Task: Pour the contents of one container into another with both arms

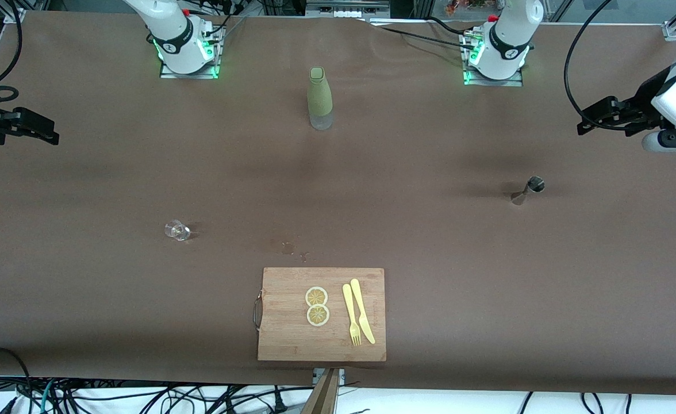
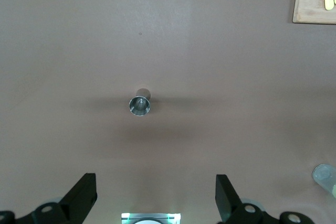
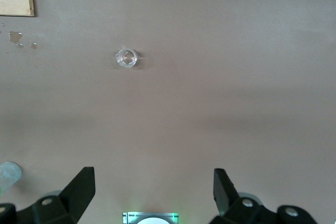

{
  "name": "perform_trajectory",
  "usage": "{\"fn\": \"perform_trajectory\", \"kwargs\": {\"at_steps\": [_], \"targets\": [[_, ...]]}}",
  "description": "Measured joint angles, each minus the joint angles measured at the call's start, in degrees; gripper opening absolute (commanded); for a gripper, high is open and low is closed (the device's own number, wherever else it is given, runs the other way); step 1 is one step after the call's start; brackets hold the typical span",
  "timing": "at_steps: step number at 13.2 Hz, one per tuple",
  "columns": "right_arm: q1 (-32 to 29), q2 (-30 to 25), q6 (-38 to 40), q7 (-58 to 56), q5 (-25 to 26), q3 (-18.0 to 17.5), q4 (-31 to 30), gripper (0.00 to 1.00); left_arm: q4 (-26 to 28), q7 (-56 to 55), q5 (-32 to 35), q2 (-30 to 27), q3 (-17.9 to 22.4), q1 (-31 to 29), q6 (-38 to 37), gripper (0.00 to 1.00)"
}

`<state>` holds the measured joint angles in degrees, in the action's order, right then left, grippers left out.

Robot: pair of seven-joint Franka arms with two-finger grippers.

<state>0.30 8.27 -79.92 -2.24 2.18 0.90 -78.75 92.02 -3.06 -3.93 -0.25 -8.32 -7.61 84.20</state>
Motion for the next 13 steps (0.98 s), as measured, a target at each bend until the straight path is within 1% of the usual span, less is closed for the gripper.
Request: {"fn": "perform_trajectory", "kwargs": {"at_steps": [10, 13], "targets": [[0.0, 0.0, -0.3, 0.0, 0.0, 0.0, 0.0, 1.0, -0.5, 0.0, 0.1, 1.0, 0.2, -0.1, 0.0, 1.0], [0.0, 0.0, -0.3, 0.0, 0.0, 0.0, 0.0, 1.0, -0.6, 1.7, 3.6, 1.2, 0.0, -0.1, 0.1, 1.0]]}}
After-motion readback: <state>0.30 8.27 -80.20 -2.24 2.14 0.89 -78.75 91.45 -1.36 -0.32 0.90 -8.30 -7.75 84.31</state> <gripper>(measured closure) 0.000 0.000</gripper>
